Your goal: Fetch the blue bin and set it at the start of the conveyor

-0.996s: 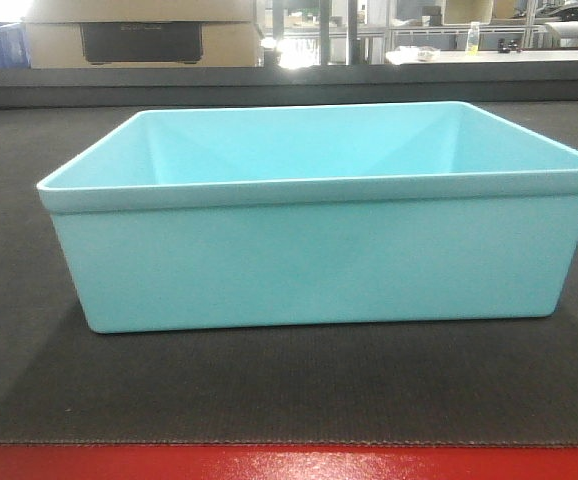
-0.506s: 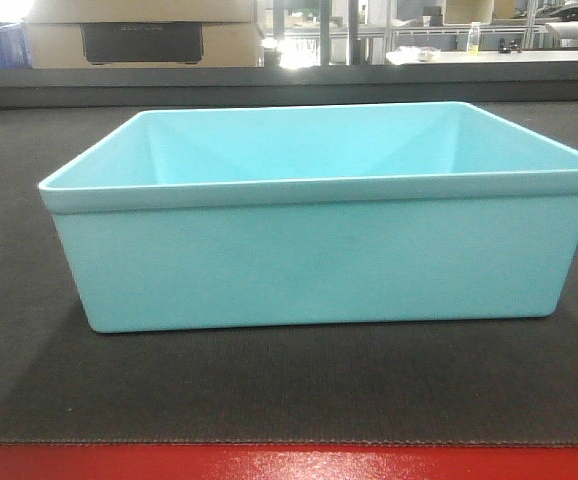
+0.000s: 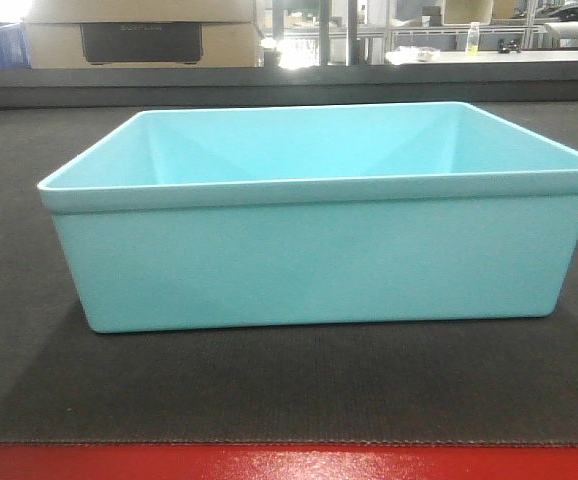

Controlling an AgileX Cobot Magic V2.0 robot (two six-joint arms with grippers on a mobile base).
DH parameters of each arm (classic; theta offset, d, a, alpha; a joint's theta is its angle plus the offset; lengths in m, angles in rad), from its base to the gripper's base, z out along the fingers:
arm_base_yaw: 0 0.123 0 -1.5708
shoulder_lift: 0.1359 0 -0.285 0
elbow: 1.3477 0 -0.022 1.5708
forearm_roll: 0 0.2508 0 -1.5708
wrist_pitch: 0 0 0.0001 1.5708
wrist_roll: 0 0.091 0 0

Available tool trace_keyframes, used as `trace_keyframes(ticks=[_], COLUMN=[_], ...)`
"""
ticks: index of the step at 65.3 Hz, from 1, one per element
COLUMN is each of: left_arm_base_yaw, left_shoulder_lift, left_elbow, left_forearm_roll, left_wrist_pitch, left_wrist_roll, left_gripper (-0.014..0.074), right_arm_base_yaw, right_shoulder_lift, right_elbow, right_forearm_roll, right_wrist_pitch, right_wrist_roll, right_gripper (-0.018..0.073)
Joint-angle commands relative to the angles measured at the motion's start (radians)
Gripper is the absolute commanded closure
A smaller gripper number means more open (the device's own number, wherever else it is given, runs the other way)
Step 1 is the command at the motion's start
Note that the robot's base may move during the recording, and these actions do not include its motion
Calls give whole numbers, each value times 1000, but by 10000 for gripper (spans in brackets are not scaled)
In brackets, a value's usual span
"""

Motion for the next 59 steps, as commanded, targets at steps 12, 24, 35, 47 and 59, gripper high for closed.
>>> trace_keyframes(ticks=[12,24,35,47,59], left_arm_base_yaw=[-1,-1,-1,-1,-1], left_shoulder_lift=[-7,-7,-7,-7,-7], left_elbow=[5,5,5,5,5], left_forearm_roll=[2,2,2,2,2], left_wrist_pitch=[-41,-41,-41,-41,-41], left_wrist_roll=[5,5,5,5,5], left_gripper=[707,707,707,707,707], right_arm_base_yaw=[0,0,0,0,0], right_shoulder_lift=[-5,-5,-5,-5,-5], right_elbow=[-1,-1,-1,-1,-1], right_forearm_roll=[-7,-7,-7,-7,-7], right_wrist_pitch=[-24,-24,-24,-24,-26], right_wrist_roll=[-5,-5,-5,-5,-5], right_gripper=[721,721,721,721,721])
